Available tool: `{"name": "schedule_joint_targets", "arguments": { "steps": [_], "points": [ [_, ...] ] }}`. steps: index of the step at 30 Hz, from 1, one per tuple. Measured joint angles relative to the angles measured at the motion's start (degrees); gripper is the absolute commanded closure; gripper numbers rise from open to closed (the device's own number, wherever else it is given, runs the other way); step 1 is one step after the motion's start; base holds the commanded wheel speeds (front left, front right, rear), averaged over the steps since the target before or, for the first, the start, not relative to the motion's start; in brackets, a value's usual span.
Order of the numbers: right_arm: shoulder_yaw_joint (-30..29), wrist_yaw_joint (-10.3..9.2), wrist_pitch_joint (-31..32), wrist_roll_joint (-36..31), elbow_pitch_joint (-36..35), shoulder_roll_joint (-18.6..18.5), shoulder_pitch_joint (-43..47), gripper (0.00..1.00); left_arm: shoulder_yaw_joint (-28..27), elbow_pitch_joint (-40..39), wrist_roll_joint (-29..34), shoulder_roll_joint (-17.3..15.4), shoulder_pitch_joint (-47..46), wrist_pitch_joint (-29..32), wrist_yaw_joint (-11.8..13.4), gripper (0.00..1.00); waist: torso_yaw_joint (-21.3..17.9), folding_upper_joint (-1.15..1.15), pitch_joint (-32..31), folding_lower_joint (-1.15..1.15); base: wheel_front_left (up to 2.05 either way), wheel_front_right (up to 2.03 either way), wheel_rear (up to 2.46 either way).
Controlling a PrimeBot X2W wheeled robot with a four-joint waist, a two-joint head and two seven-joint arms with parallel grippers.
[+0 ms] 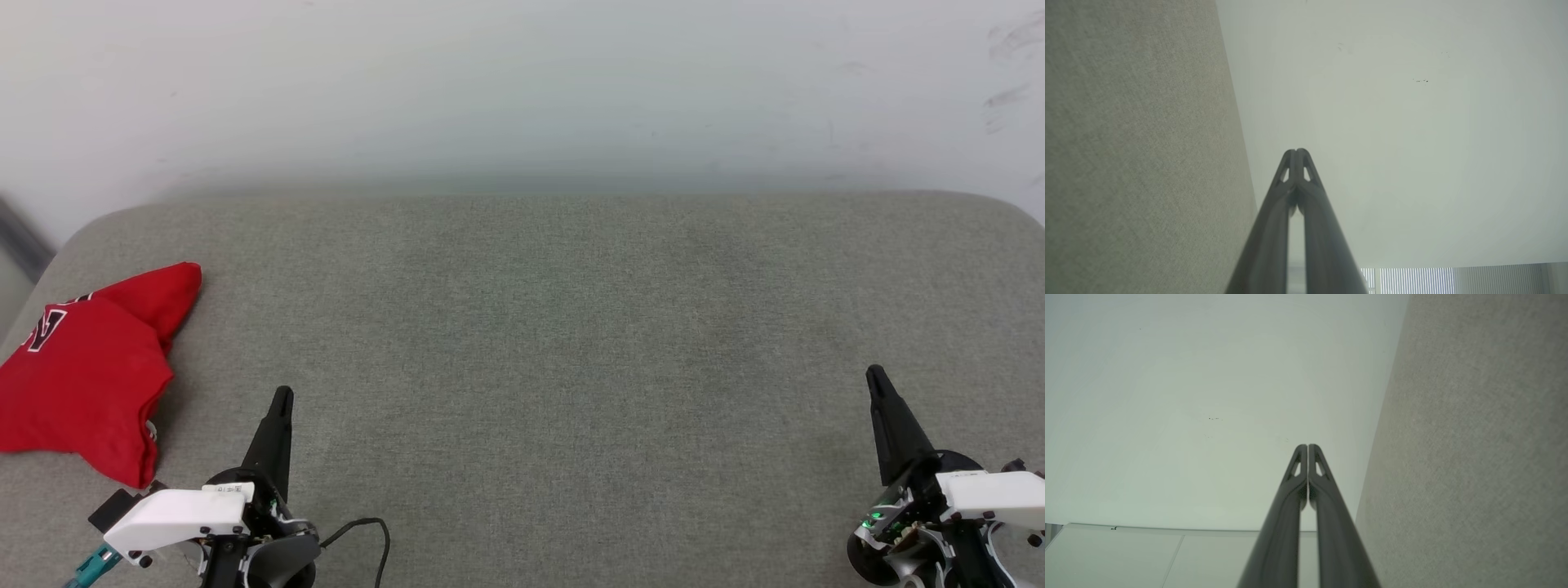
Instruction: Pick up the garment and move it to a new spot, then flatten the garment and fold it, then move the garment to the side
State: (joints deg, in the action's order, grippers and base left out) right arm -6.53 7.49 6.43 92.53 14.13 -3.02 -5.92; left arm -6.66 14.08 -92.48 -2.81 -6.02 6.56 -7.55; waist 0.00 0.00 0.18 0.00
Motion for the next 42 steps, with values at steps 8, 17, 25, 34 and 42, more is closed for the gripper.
{"name": "schedule_joint_targets", "arguments": {
  "steps": [8, 17, 25, 34, 42],
  "points": [
    [0.01, 0.0, 0.0, 0.0, 0.0, 0.0, 0.0, 1.0, 0.0, 0.0, 0.0, 0.0, 0.0, 0.0, 0.0, 1.0, 0.0, 0.0, 0.0, 0.0, 0.0, 0.0, 0.0],
    [0.01, 0.0, 0.0, 0.0, 0.0, 0.0, 0.0, 1.0, 0.0, 0.0, 0.0, 0.0, 0.0, 0.0, 0.0, 1.0, 0.0, 0.0, 0.0, 0.0, 0.0, 0.0, 0.0],
    [0.01, 0.0, 0.0, 0.0, 0.0, 0.0, 0.0, 1.0, 0.0, 0.0, 0.0, 0.0, 0.0, 0.0, 0.0, 1.0, 0.0, 0.0, 0.0, 0.0, 0.0, 0.0, 0.0],
    [0.01, 0.0, 0.0, 0.0, 0.0, 0.0, 0.0, 1.0, 0.0, 0.0, 0.0, 0.0, 0.0, 0.0, 0.0, 1.0, 0.0, 0.0, 0.0, 0.0, 0.0, 0.0, 0.0],
    [0.01, 0.0, 0.0, 0.0, 0.0, 0.0, 0.0, 1.0, 0.0, 0.0, 0.0, 0.0, 0.0, 0.0, 0.0, 1.0, 0.0, 0.0, 0.0, 0.0, 0.0, 0.0, 0.0]
  ]
}}
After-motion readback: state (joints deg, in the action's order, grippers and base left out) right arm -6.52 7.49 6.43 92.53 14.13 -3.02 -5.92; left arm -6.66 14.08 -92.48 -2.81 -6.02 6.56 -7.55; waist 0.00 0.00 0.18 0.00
